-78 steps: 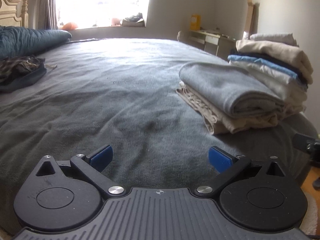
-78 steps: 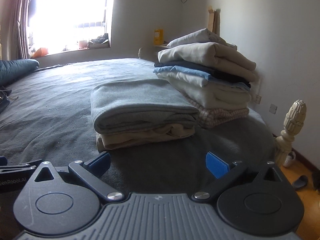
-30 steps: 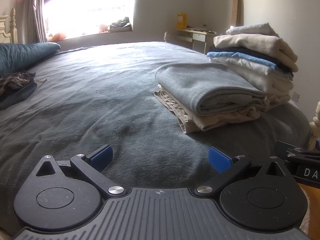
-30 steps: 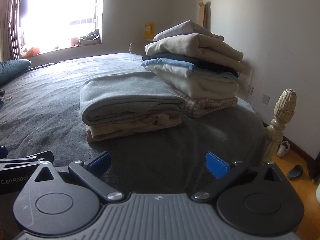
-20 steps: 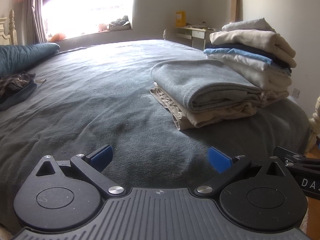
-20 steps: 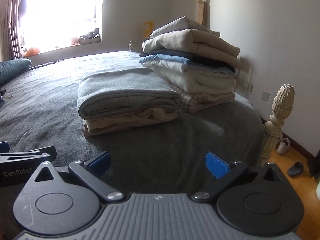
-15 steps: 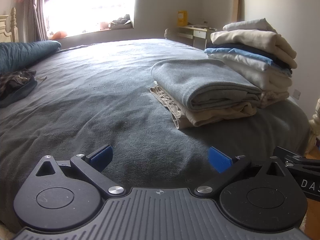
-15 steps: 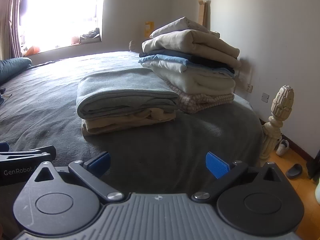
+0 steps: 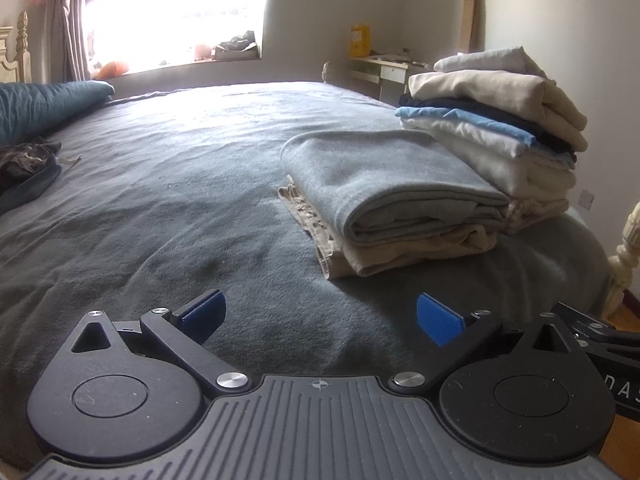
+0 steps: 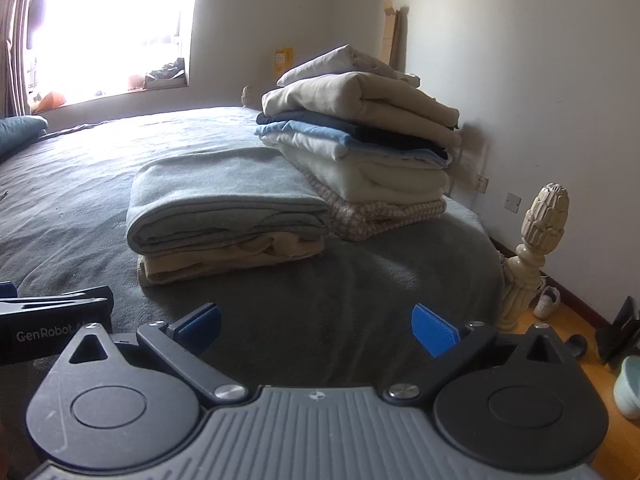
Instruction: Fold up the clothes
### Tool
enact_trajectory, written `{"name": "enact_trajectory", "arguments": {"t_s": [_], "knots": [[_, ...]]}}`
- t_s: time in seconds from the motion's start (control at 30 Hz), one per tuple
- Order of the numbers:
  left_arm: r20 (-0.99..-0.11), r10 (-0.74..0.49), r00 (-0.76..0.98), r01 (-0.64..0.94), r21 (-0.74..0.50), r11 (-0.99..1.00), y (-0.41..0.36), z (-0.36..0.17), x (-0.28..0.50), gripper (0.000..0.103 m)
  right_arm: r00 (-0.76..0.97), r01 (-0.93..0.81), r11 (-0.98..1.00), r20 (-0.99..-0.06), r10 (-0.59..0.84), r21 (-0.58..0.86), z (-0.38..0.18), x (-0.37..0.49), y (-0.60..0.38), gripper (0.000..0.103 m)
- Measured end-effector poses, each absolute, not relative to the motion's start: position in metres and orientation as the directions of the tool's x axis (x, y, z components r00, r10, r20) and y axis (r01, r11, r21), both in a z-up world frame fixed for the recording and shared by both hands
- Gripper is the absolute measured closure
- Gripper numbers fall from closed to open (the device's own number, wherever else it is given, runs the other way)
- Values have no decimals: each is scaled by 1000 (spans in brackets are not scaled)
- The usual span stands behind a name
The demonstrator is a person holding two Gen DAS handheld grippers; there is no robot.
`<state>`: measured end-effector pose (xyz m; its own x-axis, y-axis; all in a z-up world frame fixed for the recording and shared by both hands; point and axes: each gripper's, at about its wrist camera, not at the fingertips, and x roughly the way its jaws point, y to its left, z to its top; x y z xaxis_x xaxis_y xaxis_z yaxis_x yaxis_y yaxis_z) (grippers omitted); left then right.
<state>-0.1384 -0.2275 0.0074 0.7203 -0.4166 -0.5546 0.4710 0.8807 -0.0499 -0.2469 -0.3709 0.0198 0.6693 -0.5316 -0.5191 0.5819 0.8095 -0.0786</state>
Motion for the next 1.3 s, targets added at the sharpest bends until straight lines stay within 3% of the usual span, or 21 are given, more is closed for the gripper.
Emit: {"name": "enact_trajectory", "arguments": {"t_s": [1.3], "knots": [[-548,-415,726,475,-36,879,-231,6,-144,0,650,594,798,-521,-553,-105,20,-247,-372,0]]}}
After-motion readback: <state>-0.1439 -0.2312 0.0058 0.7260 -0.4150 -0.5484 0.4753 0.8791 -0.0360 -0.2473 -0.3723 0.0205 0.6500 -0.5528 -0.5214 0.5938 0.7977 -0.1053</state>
